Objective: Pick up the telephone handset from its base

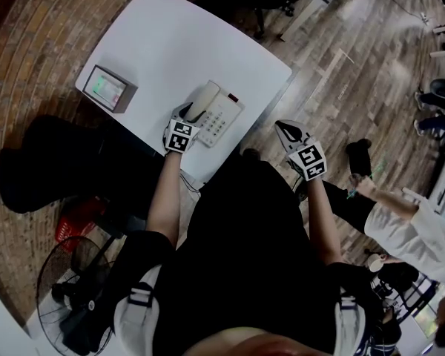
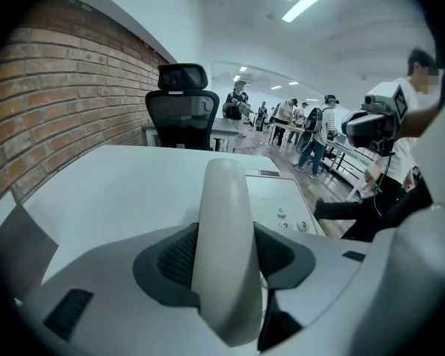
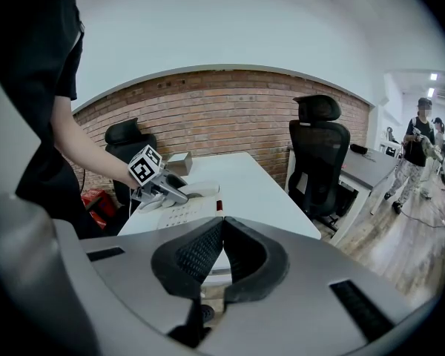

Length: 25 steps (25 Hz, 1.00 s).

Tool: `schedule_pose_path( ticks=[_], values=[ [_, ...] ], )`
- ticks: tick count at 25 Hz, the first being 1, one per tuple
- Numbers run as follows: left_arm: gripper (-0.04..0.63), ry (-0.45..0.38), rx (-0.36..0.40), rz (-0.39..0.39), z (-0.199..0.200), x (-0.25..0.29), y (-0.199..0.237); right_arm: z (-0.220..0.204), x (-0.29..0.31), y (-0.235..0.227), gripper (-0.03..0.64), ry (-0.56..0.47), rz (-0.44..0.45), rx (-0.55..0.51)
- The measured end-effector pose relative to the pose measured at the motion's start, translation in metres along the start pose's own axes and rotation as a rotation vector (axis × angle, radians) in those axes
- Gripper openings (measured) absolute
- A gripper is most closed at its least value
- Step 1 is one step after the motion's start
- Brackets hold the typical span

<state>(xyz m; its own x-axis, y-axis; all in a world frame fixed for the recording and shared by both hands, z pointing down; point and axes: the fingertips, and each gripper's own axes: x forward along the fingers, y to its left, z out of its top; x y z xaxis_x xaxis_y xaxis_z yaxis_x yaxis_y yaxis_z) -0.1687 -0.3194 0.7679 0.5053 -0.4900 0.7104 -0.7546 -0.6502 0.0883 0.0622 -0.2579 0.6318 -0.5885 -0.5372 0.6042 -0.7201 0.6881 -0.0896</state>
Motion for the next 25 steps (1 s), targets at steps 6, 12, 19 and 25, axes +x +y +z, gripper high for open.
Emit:
schedule_pose_path(
  ticks=[6,12,19,25],
  values=[
    [0.221,-0.001,0.011,0.006,0.002,-0.005,-0.001,0.002,-0.002,-0.001,-0.002,-0.012,0.003,0.003],
    [0.222,-0.028,0.006,0.022,0.008,-0.015,0.0,0.006,-0.003,-0.001,-0.002,-0.025,0.012,-0.007],
    [0.221,-0.066,-0.014,0.042,0.019,-0.035,-0.008,0.014,-0.012,0.001,-0.002,-0.058,0.022,-0.008],
    [0.221,-0.103,-0.015,0.031,0.036,-0.056,-0.021,0.019,-0.017,0.003,-0.002,-0.086,0.043,-0.014]
  ],
)
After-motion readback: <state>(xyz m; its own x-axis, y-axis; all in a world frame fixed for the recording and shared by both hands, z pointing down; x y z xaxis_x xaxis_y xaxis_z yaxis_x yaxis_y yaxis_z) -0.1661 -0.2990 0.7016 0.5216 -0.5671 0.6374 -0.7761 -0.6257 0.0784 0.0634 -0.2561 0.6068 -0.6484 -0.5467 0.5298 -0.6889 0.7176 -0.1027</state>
